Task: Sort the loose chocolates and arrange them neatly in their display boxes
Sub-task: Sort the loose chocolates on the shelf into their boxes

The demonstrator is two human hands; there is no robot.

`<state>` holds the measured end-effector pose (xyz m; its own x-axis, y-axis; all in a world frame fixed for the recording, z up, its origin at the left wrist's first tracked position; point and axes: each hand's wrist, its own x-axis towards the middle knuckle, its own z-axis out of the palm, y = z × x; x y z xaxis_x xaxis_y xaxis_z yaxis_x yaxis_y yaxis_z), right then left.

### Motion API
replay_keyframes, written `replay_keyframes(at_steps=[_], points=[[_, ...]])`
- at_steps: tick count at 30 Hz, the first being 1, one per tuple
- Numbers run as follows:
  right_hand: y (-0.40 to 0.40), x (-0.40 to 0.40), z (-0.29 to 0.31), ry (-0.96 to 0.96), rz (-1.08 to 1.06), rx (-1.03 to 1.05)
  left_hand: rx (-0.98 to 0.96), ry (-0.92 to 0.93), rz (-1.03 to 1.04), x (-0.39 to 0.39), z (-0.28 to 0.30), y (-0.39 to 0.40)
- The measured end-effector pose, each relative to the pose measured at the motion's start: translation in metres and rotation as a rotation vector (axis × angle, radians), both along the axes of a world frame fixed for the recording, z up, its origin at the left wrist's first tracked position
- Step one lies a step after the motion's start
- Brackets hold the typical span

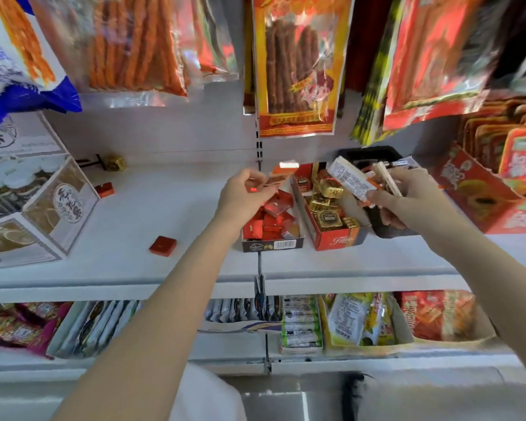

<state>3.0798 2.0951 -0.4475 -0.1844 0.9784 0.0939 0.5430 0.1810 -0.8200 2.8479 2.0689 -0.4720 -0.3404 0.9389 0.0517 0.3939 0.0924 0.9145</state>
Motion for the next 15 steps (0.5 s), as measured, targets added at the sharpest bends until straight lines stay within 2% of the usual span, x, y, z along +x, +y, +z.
replay_keyframes(at_steps=[3, 5, 10, 15], points=[[0.003, 0.006, -0.003, 0.007, 0.003, -0.009, -0.006, -0.161, 0.076, -0.007, 0.002, 0.002], [0.004, 0.009, -0.004, 0.038, -0.001, -0.028, 0.027, -0.15, 0.115, -0.011, 0.005, 0.001], [0.007, 0.02, -0.008, 0.127, -0.104, -0.041, 0.116, 0.158, 0.008, 0.003, 0.012, -0.002], [0.019, 0.046, -0.012, -0.169, -0.371, 0.257, 0.229, 0.313, -0.1, 0.045, 0.019, 0.003]])
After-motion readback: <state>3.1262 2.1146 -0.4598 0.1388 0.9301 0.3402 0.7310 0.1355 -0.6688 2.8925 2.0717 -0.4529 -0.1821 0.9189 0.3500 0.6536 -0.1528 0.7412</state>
